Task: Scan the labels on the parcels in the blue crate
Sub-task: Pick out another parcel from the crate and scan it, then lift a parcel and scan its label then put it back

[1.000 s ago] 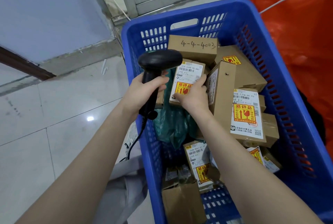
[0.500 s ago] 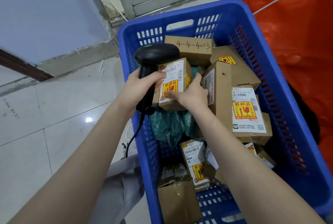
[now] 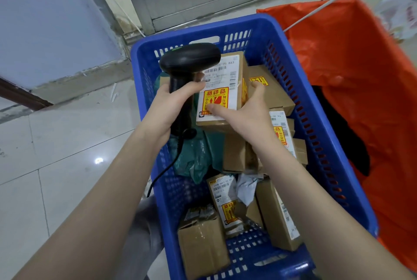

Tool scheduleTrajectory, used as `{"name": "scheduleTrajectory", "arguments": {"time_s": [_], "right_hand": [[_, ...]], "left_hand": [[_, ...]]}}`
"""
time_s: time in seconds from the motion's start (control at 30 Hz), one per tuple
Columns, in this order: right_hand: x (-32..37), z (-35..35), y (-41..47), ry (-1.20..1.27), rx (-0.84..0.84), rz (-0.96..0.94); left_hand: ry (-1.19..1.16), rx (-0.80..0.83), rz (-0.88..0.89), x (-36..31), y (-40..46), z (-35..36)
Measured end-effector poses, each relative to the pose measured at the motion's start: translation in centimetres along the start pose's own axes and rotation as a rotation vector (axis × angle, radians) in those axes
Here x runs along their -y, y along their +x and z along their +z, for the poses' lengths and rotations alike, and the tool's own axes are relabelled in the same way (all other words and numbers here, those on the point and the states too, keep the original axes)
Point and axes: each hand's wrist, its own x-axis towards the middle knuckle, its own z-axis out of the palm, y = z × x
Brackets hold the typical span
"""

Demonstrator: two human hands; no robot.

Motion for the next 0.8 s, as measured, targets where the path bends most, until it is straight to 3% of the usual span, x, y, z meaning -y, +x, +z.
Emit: {"name": "scheduleTrajectory", "arguments": {"time_s": [0.5,0.8], "right_hand": [[-3.9,-7.4,-5.2,0.063,-0.047,0.005],[-4.0,-8.2,-4.0,0.354,0.010,0.122]], "left_hand": [[0.061,0.166,-0.088,1.3,-1.8,6.8],[0.107,0.180,-0.087,1.5,-1.4,7.5]]}}
